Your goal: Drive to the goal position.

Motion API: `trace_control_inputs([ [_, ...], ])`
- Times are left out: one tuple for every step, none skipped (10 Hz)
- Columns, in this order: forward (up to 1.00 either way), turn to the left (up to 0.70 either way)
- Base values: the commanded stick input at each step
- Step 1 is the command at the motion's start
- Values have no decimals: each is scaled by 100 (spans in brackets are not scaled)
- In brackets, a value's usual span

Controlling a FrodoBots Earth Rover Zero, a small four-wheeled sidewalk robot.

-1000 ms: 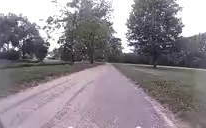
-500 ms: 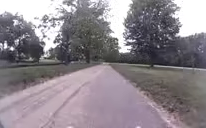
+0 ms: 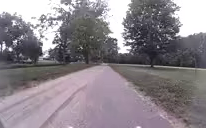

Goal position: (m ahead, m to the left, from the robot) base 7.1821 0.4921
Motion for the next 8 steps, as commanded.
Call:
trace_control_inputs([
  [70, 0],
  [70, 0],
  [70, 0],
  [70, 0],
  [70, 0],
  [70, 0],
  [70, 0],
  [70, 0],
])
